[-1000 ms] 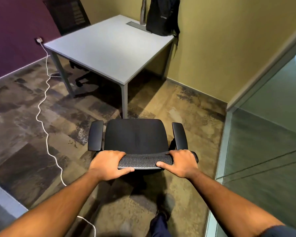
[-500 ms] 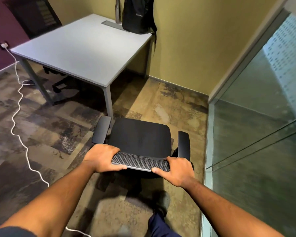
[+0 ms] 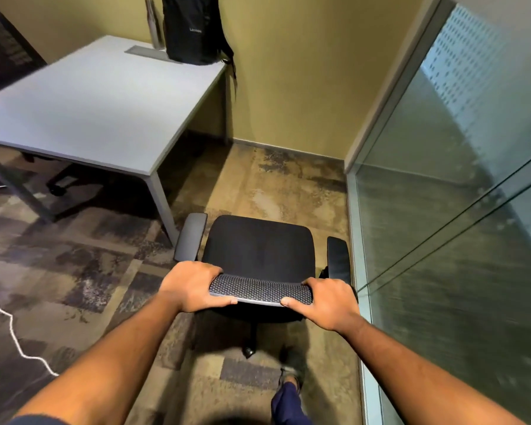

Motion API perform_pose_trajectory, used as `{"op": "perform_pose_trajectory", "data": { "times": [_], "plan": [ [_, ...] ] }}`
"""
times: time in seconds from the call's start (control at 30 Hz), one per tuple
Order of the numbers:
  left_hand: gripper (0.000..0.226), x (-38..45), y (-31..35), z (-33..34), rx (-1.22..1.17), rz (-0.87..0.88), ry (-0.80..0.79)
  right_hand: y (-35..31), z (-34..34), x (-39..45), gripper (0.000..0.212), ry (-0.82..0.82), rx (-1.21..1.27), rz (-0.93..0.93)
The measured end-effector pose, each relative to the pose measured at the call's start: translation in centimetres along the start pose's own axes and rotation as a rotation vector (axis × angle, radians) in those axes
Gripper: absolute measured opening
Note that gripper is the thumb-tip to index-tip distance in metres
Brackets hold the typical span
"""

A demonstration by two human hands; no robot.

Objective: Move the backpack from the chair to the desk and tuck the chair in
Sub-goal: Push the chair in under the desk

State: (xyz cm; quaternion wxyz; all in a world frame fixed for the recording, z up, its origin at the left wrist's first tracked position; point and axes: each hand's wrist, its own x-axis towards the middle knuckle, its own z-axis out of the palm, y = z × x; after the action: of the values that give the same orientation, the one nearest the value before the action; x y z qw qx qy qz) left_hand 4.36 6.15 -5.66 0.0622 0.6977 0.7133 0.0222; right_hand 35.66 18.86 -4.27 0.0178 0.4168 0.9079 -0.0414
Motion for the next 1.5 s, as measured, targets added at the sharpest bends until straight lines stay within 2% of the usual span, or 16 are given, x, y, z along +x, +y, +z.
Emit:
{"op": "perform_pose_trajectory", "data": {
  "times": [0.1,0.4,0.67,0.83,1.13,1.33,1.5],
  "plan": [
    [0.085,2.0,0.5,-0.3,-0.023,-0.018,-0.017,1.5,0.0,1.3,0.101,0.001,-0.014,0.000],
    [0.096,9.1,1.2,-2.1,-0.007,-0.089,-0.155,6.2,-0.8,7.3,0.106,0.012,-0.037,-0.043],
    [0.104,16.0,1.7,-1.3,-0.040,-0.146,-0.097,11.9,-1.3,14.4,0.102,0.009,-0.059,-0.126],
    [0.110,19.7,2.3,-1.5,-0.045,-0.209,-0.112,15.2,-1.6,19.3,0.102,0.002,-0.062,-0.205],
    [0.099,26.0,1.9,-1.9,-0.075,-0.296,-0.127,19.5,-2.1,27.7,0.105,-0.022,-0.051,-0.286],
    [0.101,30.4,1.2,-1.9,-0.055,-0.370,-0.124,21.6,-2.3,33.9,0.111,-0.038,-0.070,-0.333],
    [0.098,34.4,0.3,-2.6,-0.043,-0.412,-0.094,23.0,-2.9,40.3,0.102,-0.072,-0.089,-0.373]
  ]
}}
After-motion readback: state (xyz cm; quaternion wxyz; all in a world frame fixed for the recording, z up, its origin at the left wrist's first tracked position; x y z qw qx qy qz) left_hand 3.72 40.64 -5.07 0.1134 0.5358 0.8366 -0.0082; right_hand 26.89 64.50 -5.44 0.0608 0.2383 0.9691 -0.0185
